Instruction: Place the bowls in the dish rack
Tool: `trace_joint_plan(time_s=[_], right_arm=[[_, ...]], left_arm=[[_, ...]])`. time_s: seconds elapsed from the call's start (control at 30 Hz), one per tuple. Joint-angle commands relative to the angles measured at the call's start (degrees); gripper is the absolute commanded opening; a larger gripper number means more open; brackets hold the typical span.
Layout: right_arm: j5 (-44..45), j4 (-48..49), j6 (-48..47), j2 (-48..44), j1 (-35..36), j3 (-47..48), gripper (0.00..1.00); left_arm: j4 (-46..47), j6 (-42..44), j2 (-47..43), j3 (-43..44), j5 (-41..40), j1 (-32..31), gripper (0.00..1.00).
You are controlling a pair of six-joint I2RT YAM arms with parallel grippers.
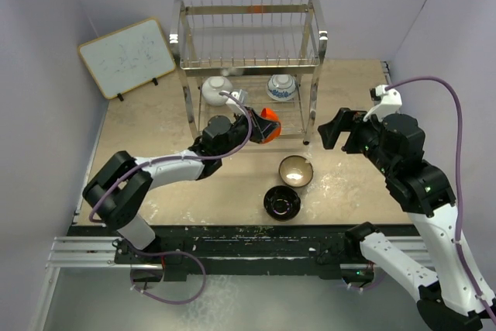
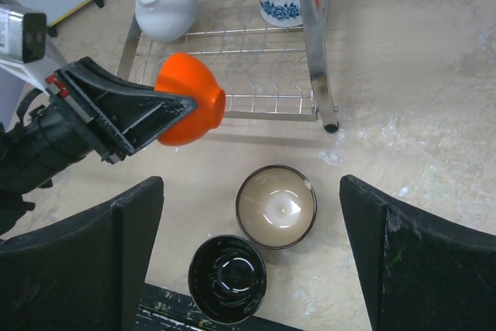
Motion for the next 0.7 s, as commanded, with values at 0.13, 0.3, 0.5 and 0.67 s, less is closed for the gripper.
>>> trace_joint_plan(time_s=[0.13,0.3,0.5,0.67], right_arm=[[-0.7,-0.1,-1.0,-0.7,-0.2,2.3,0.96],[-0.6,-0.2,-1.2,-0.5,-0.2,2.5,0.96],[0.3,-0.4,-1.7,-0.5,-0.2,2.6,0.97],[0.8,-0.7,-2.0,-0.4,-0.2,3.2,0.97]], left_arm=[[20.9,-11.6,7.9,5.6,9.3,3.8,0.00],[25.6,-16.3,12.8,8.1,11.5,6.1,0.00],[32.3,-23.6,20.8,12.1,13.8,8.5,0.00],[32.7,-26.4,25.7,18.3,15.2,9.4,0.00]])
